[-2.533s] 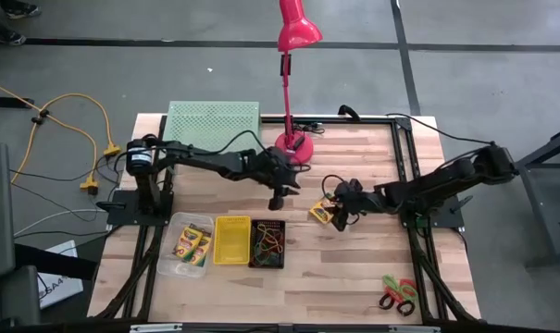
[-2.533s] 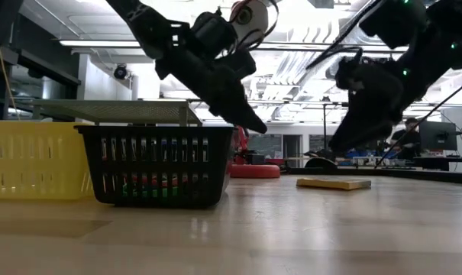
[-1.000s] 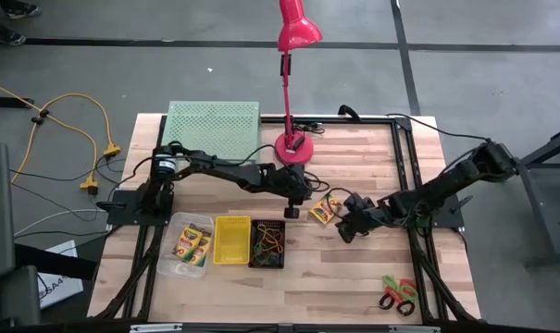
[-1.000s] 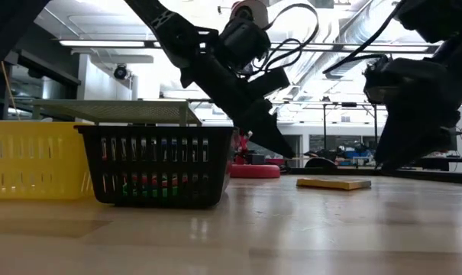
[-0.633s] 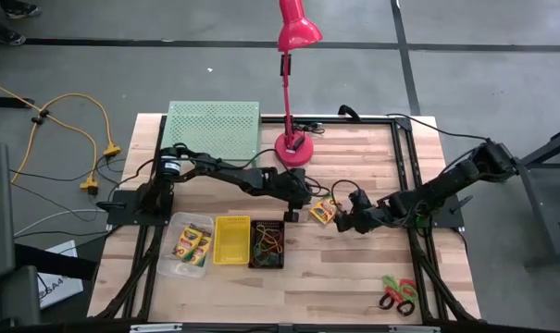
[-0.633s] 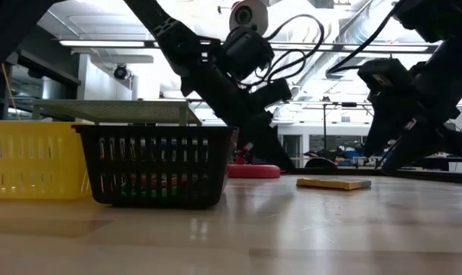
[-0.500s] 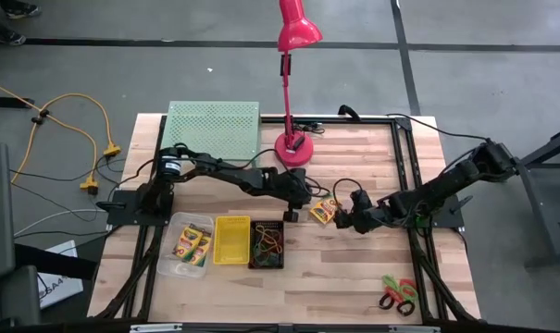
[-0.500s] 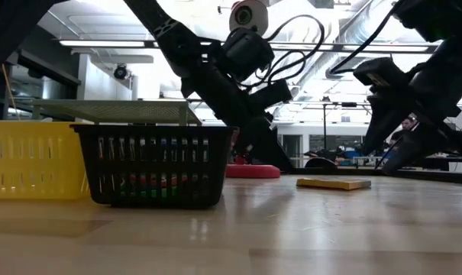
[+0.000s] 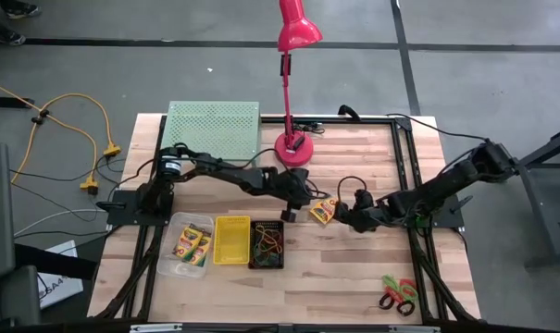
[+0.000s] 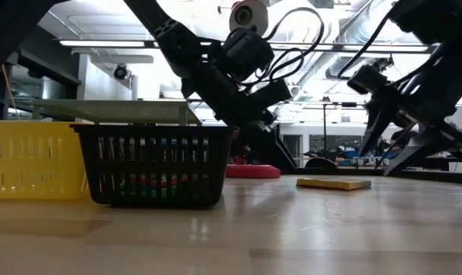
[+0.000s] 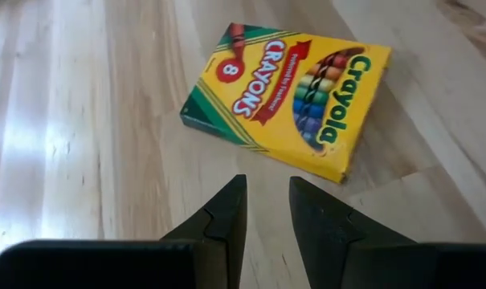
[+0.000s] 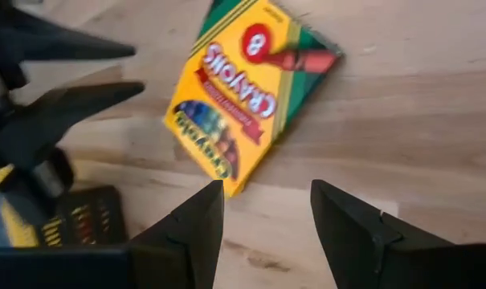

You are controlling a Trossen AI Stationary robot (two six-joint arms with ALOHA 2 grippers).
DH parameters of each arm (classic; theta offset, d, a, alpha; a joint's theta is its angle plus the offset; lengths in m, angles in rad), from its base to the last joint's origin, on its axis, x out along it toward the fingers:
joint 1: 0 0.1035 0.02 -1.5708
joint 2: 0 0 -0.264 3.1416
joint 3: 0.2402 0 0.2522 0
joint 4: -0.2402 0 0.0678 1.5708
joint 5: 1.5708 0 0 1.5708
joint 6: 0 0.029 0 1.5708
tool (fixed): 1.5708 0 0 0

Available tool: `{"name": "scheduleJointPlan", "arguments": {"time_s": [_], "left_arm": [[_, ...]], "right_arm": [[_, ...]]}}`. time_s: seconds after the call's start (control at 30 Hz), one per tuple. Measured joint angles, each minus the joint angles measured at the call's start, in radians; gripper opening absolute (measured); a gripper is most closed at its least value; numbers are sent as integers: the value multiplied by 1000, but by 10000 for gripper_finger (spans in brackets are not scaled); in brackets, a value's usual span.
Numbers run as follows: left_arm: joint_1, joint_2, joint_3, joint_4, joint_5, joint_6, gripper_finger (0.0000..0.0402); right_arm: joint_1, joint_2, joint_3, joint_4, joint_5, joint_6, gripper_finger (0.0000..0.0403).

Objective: Pick & Place Office Desk Supplies
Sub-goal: Put the crayon box into the transparent box

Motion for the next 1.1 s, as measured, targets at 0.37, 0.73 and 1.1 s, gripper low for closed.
{"name": "scheduleJointPlan", "arguments": {"time_s": [0.37, 0.73, 1.1], "left_arm": [[24, 0, 0, 24, 47, 86, 90], [58, -1, 0, 26, 122, 88, 90], [52, 19, -1, 2, 158, 87, 90]], "right_arm": [[0, 111, 0, 96, 0, 17, 176], [-22, 124, 1, 110, 36, 15, 176], [-88, 124, 0, 105, 36, -48, 176]]}}
